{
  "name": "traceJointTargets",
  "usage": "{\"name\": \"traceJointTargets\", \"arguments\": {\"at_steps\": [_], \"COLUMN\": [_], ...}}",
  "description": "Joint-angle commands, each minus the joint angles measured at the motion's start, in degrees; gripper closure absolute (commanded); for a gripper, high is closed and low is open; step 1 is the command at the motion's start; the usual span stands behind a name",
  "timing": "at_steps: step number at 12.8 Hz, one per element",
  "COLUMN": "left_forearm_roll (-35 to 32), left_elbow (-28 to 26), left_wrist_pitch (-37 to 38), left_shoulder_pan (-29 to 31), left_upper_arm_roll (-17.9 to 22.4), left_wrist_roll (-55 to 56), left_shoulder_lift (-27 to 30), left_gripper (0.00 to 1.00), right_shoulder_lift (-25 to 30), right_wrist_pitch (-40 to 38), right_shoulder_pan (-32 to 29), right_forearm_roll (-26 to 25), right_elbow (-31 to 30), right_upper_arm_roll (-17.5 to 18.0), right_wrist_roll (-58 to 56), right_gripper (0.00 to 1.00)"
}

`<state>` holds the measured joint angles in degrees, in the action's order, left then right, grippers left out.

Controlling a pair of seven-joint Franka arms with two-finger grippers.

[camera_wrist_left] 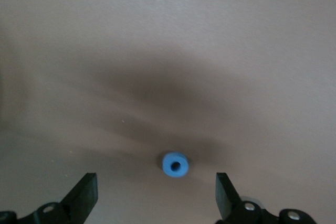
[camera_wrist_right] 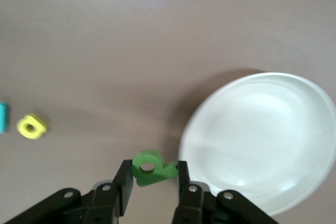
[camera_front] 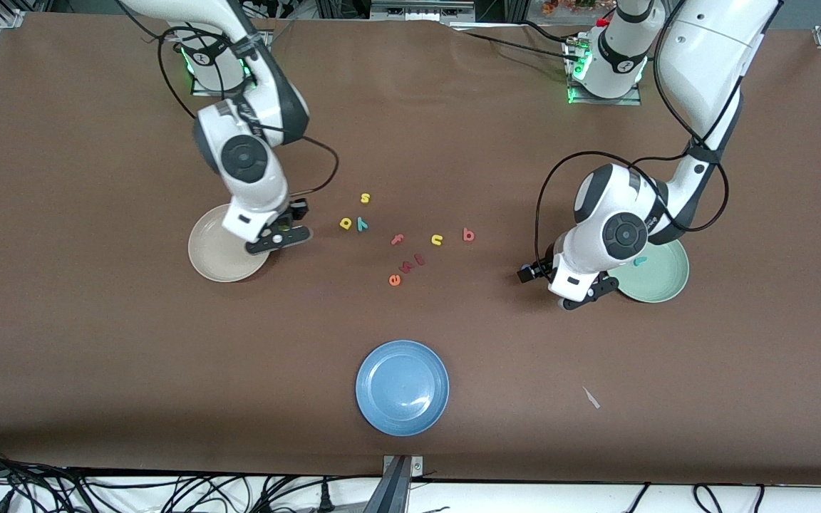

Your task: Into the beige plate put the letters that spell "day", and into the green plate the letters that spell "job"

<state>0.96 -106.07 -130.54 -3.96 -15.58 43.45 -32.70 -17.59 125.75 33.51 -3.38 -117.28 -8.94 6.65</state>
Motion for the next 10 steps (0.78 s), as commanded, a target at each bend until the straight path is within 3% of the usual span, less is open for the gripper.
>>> {"name": "traceJointTargets", "arguments": {"at_steps": [1, 4, 6, 7, 8, 10], "left_forearm_roll": [-1.1, -1.3, -1.3, -1.6, -1.6, -1.7], "left_elbow": [0.4, 0.8, 0.8, 0.8, 0.8, 0.8], "left_wrist_pitch": [0.3, -0.6, -0.9, -0.9, -0.9, -0.9], "left_shoulder_pan": [0.4, 0.0, -0.1, -0.1, -0.1, -0.1], "left_upper_arm_roll": [-0.1, -0.1, -0.1, -0.1, -0.1, -0.1], "left_wrist_roll": [0.0, 0.0, 0.0, 0.1, 0.1, 0.1], "left_shoulder_lift": [0.4, -1.5, -1.6, -1.6, -1.7, -1.8], "left_gripper": [0.01, 0.01, 0.01, 0.01, 0.01, 0.03], "right_shoulder_lift": [2.6, 3.2, 3.3, 3.3, 3.3, 3.3], "right_wrist_pitch": [-3.9, -5.5, -5.5, -5.5, -5.5, -5.6], "right_shoulder_pan": [0.1, 0.1, 0.1, 0.1, 0.1, 0.1], "right_forearm_roll": [1.8, 1.9, 1.9, 2.0, 2.0, 3.4], "right_elbow": [-0.3, -0.5, -1.3, -1.5, -1.4, -1.2], "right_upper_arm_roll": [-4.6, -9.3, -10.3, -10.5, -10.6, -10.6], "right_wrist_roll": [-8.7, -14.2, -14.3, -14.1, -13.4, -13.3], "right_gripper": [0.68, 0.67, 0.66, 0.54, 0.21, 0.09]}}
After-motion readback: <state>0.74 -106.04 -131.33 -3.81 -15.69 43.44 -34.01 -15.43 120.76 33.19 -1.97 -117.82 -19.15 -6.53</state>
